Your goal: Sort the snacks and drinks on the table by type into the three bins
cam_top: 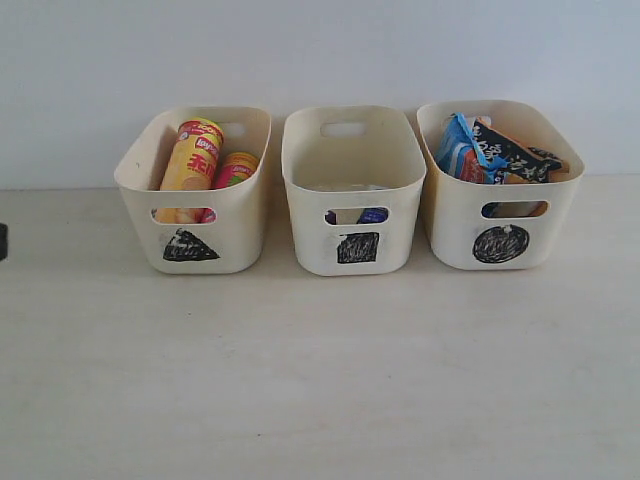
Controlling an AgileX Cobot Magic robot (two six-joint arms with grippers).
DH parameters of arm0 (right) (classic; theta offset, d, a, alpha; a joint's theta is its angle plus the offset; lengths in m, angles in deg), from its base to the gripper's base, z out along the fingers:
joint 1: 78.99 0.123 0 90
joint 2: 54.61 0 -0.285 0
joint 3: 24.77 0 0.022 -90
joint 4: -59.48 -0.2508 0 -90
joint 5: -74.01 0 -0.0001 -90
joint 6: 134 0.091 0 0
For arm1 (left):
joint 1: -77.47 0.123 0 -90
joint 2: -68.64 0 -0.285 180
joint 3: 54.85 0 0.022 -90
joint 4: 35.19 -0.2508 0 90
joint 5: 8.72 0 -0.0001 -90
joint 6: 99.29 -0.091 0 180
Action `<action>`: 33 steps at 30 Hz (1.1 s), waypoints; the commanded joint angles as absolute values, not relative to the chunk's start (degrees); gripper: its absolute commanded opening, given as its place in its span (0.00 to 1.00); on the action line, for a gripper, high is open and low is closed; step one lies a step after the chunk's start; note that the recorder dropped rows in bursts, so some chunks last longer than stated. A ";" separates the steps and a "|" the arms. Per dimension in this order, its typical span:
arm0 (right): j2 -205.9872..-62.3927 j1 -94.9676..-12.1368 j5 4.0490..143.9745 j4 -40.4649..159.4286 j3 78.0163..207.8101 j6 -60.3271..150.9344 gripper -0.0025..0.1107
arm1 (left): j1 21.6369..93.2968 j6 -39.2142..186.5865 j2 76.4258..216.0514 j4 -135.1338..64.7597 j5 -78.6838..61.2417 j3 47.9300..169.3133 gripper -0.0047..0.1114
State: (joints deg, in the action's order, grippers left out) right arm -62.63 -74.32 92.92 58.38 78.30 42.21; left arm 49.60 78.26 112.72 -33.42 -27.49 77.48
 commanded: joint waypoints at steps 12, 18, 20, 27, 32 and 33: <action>-62.39 -74.49 92.39 58.57 78.02 42.20 0.02 | 68.90 78.79 85.24 -33.26 -15.64 54.49 0.07; -62.39 -74.49 92.39 58.57 78.02 42.20 0.02 | 71.15 78.79 77.31 -33.26 -14.34 48.15 0.07; -62.39 -74.49 92.39 58.57 78.02 42.20 0.02 | 71.15 78.79 76.86 -33.26 -12.95 47.93 0.07; -62.39 -74.49 92.51 58.57 78.02 42.20 0.02 | 71.49 78.69 76.43 -31.19 -15.82 47.93 0.07; -62.39 -74.49 92.51 58.57 78.02 42.20 0.02 | 73.71 78.58 76.43 -31.30 -19.81 47.93 0.07; -62.39 -74.49 92.51 58.57 78.02 42.20 0.02 | 73.83 78.58 76.43 -31.30 -20.68 47.93 0.07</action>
State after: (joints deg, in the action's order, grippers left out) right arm -62.63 -74.32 92.92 58.49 78.30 42.21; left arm 73.02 78.26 76.65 -32.01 -18.48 48.22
